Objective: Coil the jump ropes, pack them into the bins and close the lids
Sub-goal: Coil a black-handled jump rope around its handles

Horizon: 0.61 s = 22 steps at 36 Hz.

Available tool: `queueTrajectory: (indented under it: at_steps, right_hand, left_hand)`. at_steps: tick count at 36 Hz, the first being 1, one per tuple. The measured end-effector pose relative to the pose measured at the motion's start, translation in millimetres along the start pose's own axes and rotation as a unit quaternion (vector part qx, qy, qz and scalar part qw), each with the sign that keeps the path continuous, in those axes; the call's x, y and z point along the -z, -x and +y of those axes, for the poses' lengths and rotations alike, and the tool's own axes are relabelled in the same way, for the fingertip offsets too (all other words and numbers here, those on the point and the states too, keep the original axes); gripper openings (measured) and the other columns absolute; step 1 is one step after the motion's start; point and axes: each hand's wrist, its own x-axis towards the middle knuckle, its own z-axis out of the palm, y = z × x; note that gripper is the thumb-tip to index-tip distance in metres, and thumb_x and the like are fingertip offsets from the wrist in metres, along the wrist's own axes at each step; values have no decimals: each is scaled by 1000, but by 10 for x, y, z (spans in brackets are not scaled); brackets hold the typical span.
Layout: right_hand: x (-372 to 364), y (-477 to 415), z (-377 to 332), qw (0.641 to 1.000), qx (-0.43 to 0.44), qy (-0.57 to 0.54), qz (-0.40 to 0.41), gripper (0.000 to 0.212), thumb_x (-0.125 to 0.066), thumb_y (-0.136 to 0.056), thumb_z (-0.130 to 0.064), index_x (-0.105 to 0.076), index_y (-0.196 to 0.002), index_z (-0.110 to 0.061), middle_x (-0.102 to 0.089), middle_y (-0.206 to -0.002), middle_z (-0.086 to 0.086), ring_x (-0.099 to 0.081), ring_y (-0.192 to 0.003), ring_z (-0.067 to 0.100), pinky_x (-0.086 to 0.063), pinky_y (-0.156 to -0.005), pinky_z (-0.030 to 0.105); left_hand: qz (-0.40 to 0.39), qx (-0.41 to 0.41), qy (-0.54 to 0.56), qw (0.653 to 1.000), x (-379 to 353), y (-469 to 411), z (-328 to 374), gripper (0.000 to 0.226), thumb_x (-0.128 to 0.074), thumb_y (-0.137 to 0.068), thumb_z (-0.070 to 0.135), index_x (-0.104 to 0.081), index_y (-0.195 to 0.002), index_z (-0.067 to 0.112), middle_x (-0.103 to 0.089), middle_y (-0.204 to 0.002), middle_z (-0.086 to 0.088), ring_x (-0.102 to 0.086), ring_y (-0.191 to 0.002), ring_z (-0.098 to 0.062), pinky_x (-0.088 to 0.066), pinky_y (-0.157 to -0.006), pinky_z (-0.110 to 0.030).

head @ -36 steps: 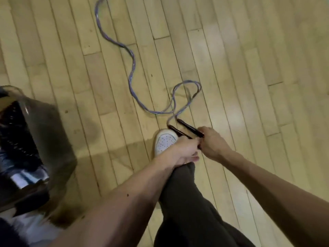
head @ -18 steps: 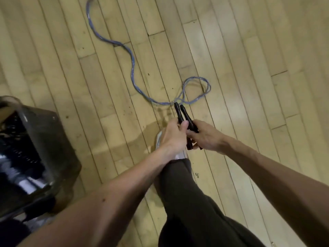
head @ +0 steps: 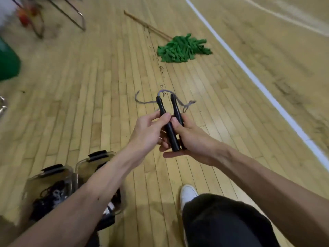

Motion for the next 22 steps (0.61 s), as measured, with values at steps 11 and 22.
queueTrajectory:
  at_steps: [11,22]
  right_hand:
    - [-1409,330,55,999,12,2,-34,32,-32,-108,-45,-47,-129,-28,-67,-84,-1,-60,-60,12,-49,-55,30]
    - [-1650,351,51,990,12,20,-141,28,-43,-104,-38,-51,-130,-30,-49,-72,4,-44,-55,14,-35,-50,27]
  left_hand:
    - [175,-29,-155,972,770,1113,78,32,-46,-100,45,-70,-101,23,-59,-104,4,-63,-92,-15,-56,-82,-43]
    - [224,-1,-183,957,1436,1255,88,31,-49,-96,57,-43,-119,37,-55,-120,7,-58,-101,-7,-44,-79,-30]
